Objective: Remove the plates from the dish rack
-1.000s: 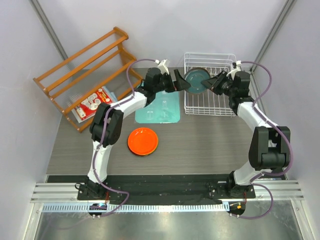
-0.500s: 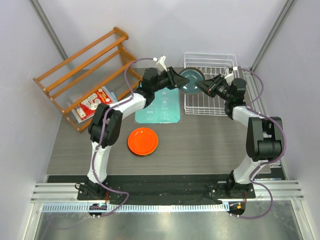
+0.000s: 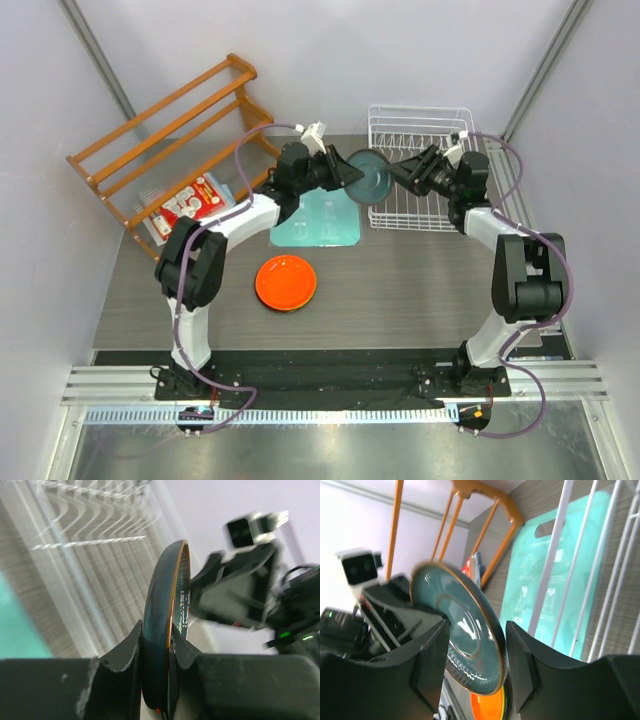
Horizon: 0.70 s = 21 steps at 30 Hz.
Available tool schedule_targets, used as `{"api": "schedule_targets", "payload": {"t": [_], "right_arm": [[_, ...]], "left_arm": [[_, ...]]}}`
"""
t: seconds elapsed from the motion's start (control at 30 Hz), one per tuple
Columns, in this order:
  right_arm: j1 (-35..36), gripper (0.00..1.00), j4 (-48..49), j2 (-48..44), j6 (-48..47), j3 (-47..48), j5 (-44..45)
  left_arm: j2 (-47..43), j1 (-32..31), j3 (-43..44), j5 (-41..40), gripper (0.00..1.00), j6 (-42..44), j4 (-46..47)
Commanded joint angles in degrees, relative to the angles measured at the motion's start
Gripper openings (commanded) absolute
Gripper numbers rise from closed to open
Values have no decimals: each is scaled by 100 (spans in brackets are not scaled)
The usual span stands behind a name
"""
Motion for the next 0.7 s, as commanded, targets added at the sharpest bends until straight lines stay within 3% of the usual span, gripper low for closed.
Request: {"api": "schedule_targets", "payload": {"t": [0.0,0.17,0.67], "right_arm": [[-150,55,-901,-449,-1127,721,428],[-247,61,-2460,-679,-2264,1239,1114],[-555,57,-2735,-679,-2564,1178,1370]], "left_arm": [[-1088,75,-518,-1122,0,1408,-1301],[-2215,145,-1789,-1740,0,1683,-1820],[-5344,127,-4693,-2118,0,716,-2488]]}}
